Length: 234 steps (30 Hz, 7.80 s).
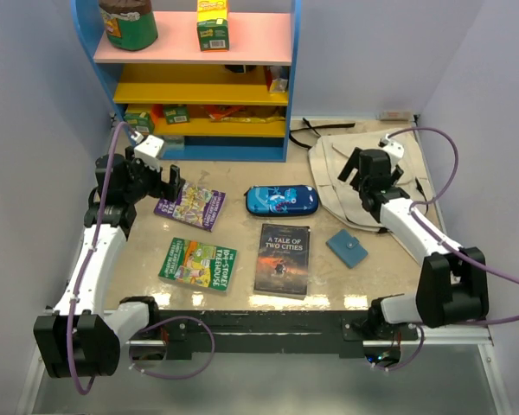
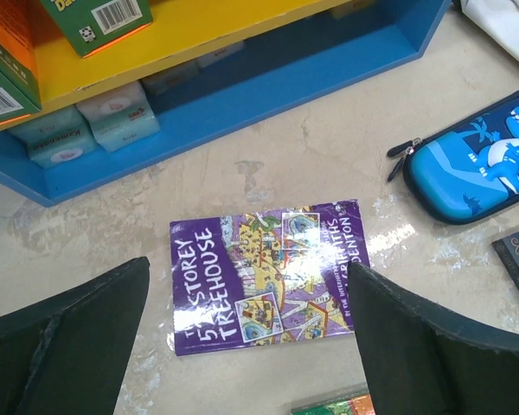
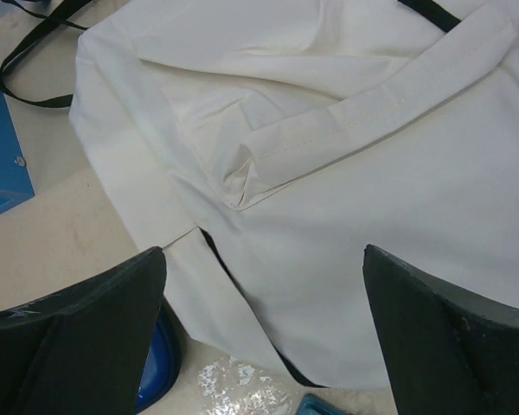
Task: Pack the student bag
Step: Pick up the student bag at the corner of the board, then place the student bag at the center of the board, then unzip the student bag at the center of the board.
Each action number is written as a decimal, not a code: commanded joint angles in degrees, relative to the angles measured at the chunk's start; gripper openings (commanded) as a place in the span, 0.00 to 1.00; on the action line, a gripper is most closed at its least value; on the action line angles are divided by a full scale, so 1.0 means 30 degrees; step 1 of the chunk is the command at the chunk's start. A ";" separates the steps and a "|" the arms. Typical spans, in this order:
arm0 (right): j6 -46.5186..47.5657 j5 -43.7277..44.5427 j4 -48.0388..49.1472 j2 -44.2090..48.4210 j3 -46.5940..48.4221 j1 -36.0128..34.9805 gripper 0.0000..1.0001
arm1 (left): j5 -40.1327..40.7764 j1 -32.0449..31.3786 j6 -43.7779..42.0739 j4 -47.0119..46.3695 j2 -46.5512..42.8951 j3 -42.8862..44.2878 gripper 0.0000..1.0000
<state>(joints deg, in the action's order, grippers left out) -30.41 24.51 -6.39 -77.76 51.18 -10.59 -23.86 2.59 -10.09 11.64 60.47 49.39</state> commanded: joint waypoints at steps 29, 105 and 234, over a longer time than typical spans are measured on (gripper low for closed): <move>-0.1844 0.4690 -0.3492 -1.1521 0.9042 -0.0601 0.90 | -0.0397 0.0045 0.0462 -0.0774 0.1230 -0.0290 1.00; 1.1638 1.4623 0.3181 -0.4902 1.5296 -2.1783 0.00 | 0.9066 0.0426 0.7200 0.3679 -0.1641 0.7679 1.00; -0.3339 -0.3866 0.1517 -0.8210 0.7109 -1.0972 0.00 | -0.6696 -0.6840 -2.0748 0.4761 1.3158 0.5777 0.00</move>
<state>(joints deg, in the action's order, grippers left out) -40.91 11.42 -2.94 -104.07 71.18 -42.81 -43.42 -17.72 -69.65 22.39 104.79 68.75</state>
